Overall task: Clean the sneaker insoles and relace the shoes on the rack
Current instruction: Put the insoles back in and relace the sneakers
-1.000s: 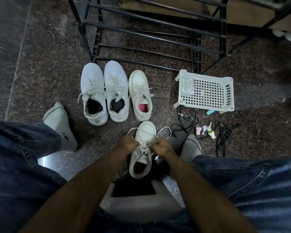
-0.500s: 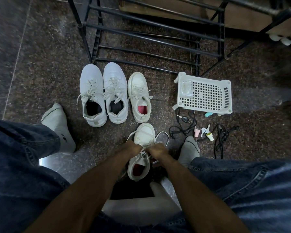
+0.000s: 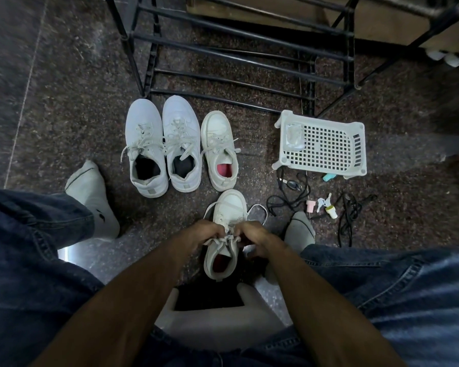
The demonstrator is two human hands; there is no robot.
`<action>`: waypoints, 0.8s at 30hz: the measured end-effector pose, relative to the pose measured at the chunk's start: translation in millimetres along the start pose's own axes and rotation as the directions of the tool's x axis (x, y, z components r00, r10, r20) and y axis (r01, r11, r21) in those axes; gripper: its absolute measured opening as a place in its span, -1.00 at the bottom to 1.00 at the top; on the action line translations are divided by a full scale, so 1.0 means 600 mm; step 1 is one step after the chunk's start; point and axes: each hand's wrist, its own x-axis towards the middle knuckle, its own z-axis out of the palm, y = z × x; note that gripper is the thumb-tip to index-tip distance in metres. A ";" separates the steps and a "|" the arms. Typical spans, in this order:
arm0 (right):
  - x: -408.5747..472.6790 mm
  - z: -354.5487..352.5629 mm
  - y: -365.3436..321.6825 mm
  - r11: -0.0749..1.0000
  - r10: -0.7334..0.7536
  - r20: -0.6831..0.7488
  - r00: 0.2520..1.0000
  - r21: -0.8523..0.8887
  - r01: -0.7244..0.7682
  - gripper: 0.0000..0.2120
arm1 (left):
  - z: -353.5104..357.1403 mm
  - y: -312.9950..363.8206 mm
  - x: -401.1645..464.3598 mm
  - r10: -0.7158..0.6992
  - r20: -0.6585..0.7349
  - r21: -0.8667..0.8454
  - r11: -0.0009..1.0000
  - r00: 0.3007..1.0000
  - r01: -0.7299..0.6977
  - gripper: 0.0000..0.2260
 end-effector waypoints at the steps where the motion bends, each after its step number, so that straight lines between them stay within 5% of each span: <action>1: 0.001 -0.001 0.000 0.999 -0.035 -0.027 0.999 -0.039 0.034 -0.86 | -0.001 -0.002 0.002 0.024 -0.027 0.007 1.000 0.999 -0.024 -0.80; 8: 0.013 0.004 0.020 0.934 -0.282 -0.036 0.959 -0.240 0.265 -0.70 | -0.013 -0.043 0.007 0.360 -0.060 0.235 0.912 0.931 -0.337 -0.77; 15: 0.030 0.014 0.031 0.821 -0.368 -0.014 0.930 -0.474 0.318 -0.73 | -0.020 -0.047 0.010 0.445 0.033 0.382 0.822 0.895 -0.423 -0.80; 24: -0.018 -0.011 0.004 0.914 -0.230 0.176 0.957 -0.298 0.274 -0.68 | -0.030 -0.036 -0.001 0.297 0.142 0.082 0.947 0.944 -0.310 -0.73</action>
